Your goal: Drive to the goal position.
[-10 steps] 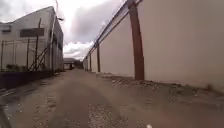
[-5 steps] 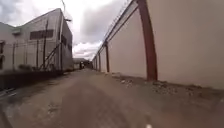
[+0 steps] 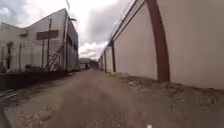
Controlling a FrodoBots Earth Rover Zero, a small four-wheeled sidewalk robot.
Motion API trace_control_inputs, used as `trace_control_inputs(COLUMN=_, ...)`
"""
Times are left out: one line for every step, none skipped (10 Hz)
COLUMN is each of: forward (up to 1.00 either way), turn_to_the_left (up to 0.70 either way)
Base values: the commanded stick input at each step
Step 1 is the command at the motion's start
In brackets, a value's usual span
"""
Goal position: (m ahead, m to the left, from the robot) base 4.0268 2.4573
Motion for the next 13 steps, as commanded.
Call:
trace_control_inputs(forward=0.6, turn_to_the_left=0.15)
trace_control_inputs(forward=0.6, turn_to_the_left=0.15)
trace_control_inputs(forward=0.6, turn_to_the_left=0.15)
trace_control_inputs(forward=0.6, turn_to_the_left=0.15)
trace_control_inputs(forward=0.6, turn_to_the_left=0.15)
trace_control_inputs(forward=0.6, turn_to_the_left=0.15)
trace_control_inputs(forward=0.6, turn_to_the_left=0.15)
trace_control_inputs(forward=0.6, turn_to_the_left=0.15)
trace_control_inputs(forward=0.6, turn_to_the_left=0.15)
trace_control_inputs(forward=0.6, turn_to_the_left=0.15)
trace_control_inputs(forward=0.6, turn_to_the_left=0.15)
trace_control_inputs(forward=0.6, turn_to_the_left=0.15)
trace_control_inputs(forward=0.6, turn_to_the_left=0.15)
